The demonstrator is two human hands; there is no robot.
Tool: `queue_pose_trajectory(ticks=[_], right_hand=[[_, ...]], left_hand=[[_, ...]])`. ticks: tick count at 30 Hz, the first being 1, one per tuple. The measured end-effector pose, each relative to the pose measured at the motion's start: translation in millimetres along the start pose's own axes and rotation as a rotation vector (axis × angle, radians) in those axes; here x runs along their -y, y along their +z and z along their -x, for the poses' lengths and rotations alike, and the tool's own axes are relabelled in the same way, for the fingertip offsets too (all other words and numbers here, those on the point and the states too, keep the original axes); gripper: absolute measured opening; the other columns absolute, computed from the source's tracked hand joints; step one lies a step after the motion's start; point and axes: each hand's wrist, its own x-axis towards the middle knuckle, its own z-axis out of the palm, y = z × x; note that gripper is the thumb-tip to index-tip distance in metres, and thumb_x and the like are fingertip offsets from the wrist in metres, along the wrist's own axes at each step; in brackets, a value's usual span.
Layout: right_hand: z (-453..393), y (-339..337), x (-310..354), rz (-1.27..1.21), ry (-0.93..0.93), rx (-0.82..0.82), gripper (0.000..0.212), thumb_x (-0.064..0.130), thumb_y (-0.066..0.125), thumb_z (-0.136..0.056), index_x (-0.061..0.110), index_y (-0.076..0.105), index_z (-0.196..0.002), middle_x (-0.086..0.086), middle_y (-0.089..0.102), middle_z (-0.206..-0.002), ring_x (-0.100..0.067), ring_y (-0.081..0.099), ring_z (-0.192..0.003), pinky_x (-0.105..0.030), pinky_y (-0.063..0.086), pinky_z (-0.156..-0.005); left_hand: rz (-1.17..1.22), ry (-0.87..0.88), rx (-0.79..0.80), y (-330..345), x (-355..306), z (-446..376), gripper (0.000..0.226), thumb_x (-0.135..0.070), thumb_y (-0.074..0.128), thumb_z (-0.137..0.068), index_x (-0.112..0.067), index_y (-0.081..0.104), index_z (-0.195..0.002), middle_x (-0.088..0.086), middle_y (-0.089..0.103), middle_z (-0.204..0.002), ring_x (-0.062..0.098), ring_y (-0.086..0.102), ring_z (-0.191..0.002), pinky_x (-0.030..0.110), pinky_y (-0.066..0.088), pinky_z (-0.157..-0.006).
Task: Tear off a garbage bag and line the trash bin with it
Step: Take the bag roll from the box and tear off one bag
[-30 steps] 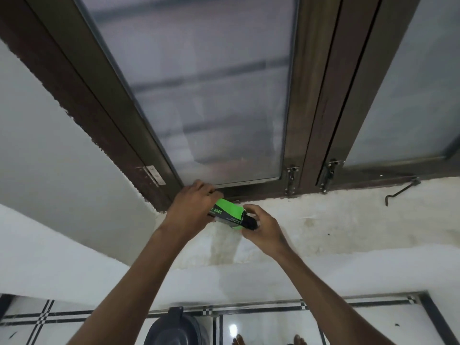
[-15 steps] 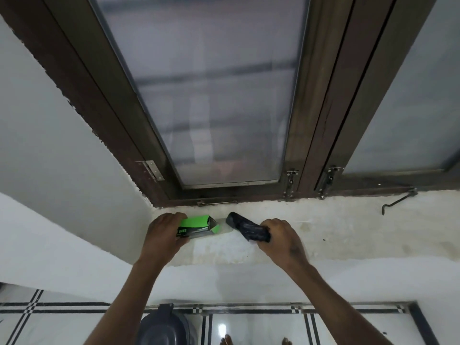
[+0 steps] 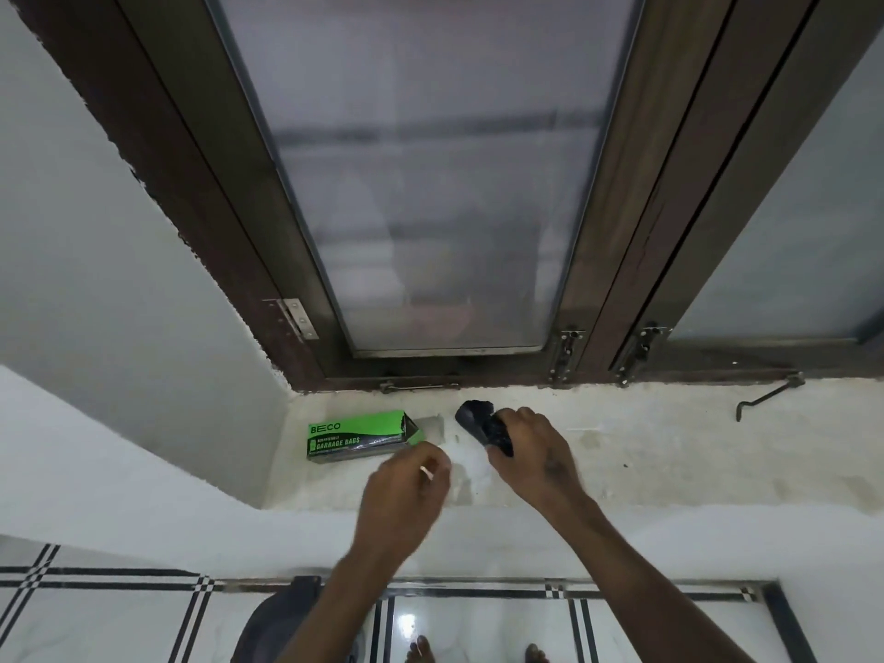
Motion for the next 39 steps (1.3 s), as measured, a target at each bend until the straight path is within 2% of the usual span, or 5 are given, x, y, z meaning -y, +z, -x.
queue_pose_trajectory(ticks=[5, 10, 22, 33, 39], right_hand=[[11, -19, -12, -0.400, 0.165, -0.044, 0.022, 0.033, 0.069, -0.085, 0.021, 0.065, -0.103, 0.004, 0.069, -0.092, -0.018, 0.066, -0.084, -0.031, 0.054, -0.071], [23, -42, -22, -0.550, 0.135, -0.107, 0.016, 0.028, 0.072, -0.087, 0.026, 0.066, -0.073, 0.008, 0.067, -0.068, -0.010, 0.062, -0.065, -0.028, 0.049, -0.061], [32, -101, -145, -0.969, 0.487, -0.444, 0.010, 0.007, 0.068, -0.091, 0.009, 0.074, -0.083, -0.006, 0.073, -0.080, -0.021, 0.067, -0.076, -0.035, 0.056, -0.077], [20, -147, -285, -0.677, 0.798, -0.676, 0.017, 0.021, 0.072, -0.082, 0.006, 0.074, -0.091, -0.008, 0.067, -0.083, -0.023, 0.061, -0.081, -0.039, 0.053, -0.080], [21, -152, -242, -0.079, 0.754, -0.779, 0.047, 0.012, 0.058, -0.083, 0.016, 0.056, -0.130, -0.016, 0.059, -0.126, -0.038, 0.051, -0.119, -0.050, 0.043, -0.098]], left_hand=[[0.896, -0.581, 0.195, 40, -40, -23, 0.032, -0.029, 0.039, -0.107, -0.015, 0.063, -0.122, 0.008, 0.074, -0.112, 0.021, 0.070, -0.101, 0.036, 0.055, -0.094], [1.325, -0.838, 0.259, 55, -71, -54, 0.056, -0.058, 0.035, -0.101, -0.016, 0.067, -0.117, 0.012, 0.073, -0.114, 0.027, 0.067, -0.108, 0.043, 0.054, -0.088], [1.058, -0.839, 0.402, 80, -77, -78, 0.039, -0.035, 0.075, -0.085, -0.011, 0.071, -0.115, 0.011, 0.077, -0.104, 0.029, 0.071, -0.099, 0.036, 0.057, -0.079], [0.954, -0.784, 0.388, 92, -76, -84, 0.035, -0.022, 0.075, -0.086, -0.003, 0.067, -0.115, 0.015, 0.075, -0.104, 0.028, 0.070, -0.092, 0.035, 0.056, -0.075], [0.990, -0.809, 0.345, 95, -78, -83, 0.024, -0.018, 0.069, -0.091, -0.005, 0.068, -0.111, 0.014, 0.074, -0.100, 0.027, 0.069, -0.089, 0.035, 0.054, -0.074]])
